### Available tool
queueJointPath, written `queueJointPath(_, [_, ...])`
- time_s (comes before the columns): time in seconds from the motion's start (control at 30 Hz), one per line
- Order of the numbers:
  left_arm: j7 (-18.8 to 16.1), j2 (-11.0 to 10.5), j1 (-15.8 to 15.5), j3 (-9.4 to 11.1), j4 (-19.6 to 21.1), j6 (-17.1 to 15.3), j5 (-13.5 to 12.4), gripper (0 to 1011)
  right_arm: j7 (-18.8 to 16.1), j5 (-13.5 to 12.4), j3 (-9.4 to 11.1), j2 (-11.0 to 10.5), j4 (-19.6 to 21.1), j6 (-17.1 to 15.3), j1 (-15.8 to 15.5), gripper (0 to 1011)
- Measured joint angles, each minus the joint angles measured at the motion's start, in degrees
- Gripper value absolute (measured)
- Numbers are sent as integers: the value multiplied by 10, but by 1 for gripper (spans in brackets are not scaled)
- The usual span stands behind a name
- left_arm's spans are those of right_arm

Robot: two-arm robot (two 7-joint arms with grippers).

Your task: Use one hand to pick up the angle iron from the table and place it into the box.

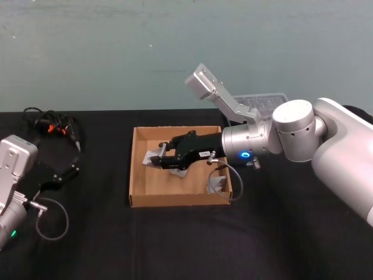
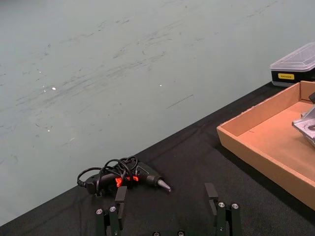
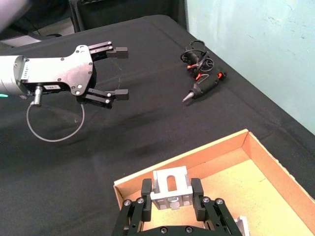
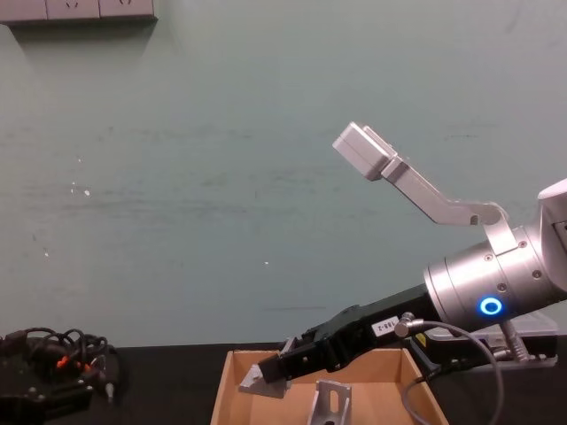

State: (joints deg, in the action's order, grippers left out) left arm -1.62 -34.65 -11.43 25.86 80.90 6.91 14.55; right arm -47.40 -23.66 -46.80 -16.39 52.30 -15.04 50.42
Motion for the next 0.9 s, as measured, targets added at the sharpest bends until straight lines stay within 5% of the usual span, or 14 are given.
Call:
queueJointPath(0.2, [0, 0, 0, 0, 0, 0, 0, 1000, 0, -1, 0, -1, 2, 0, -1, 499])
queueJointPath(0.77, [0, 0, 0, 0, 0, 0, 0, 1000, 0, -2, 1, -2, 4, 0, -1, 1002])
queueJointPath(0.9, [0, 0, 0, 0, 0, 0, 0, 1000, 0, -2, 1, -2, 5, 0, -1, 1000])
